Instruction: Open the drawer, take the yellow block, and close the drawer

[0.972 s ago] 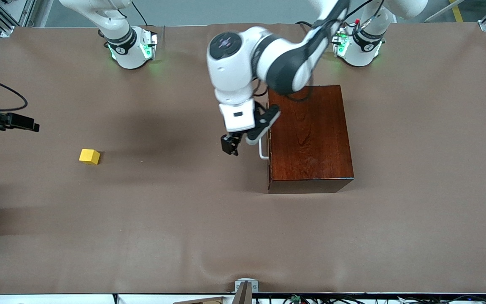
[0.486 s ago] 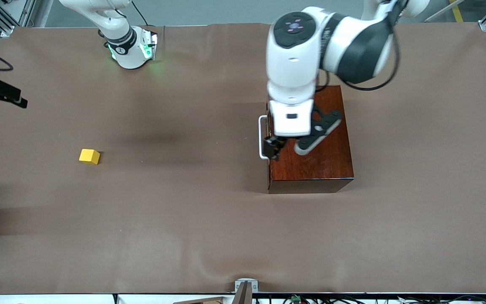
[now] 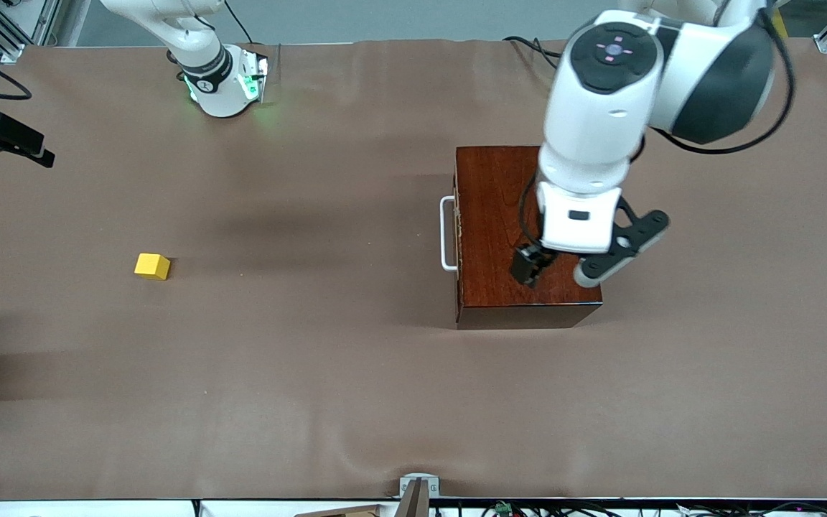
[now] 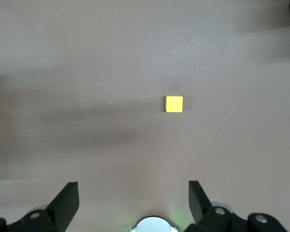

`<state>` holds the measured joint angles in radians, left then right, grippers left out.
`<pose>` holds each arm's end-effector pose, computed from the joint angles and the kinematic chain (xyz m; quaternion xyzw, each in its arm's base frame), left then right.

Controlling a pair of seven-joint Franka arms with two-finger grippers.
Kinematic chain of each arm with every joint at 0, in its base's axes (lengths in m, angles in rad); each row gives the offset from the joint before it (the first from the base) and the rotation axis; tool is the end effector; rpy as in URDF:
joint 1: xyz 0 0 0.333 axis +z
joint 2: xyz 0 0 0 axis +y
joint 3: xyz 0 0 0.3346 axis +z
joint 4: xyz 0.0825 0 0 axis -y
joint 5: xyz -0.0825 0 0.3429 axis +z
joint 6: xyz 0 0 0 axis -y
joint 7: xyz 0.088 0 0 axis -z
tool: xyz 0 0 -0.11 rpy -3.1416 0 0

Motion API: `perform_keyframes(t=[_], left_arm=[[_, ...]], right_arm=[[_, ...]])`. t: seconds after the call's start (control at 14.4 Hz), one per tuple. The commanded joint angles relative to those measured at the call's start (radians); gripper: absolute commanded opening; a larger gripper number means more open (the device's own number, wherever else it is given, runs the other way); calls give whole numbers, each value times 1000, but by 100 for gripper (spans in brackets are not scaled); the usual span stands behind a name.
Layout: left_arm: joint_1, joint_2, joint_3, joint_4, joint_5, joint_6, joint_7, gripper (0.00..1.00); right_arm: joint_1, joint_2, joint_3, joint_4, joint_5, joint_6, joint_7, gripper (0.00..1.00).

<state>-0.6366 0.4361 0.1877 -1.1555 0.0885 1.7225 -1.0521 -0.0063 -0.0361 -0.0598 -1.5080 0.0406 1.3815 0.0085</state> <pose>0.5850 -0.3070 0.5839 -0.9536 -0.2810 -0.1071 0.0133 0.4804 -0.0274 0.6689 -0.9982 0.0343 0.0446 0.0225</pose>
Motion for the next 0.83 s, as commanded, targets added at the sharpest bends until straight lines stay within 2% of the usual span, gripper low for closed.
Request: perform_keyframes(t=[0.0,0.76], left_arm=[[46,-37,-14,-29,7,-12,99,100],[193,-57,-14,-27,-21,-12,447,100]], right_arm=[[-15,-27,12,-29,1,1,7,100],[-12,-22,12,-26,1,1,15,100]])
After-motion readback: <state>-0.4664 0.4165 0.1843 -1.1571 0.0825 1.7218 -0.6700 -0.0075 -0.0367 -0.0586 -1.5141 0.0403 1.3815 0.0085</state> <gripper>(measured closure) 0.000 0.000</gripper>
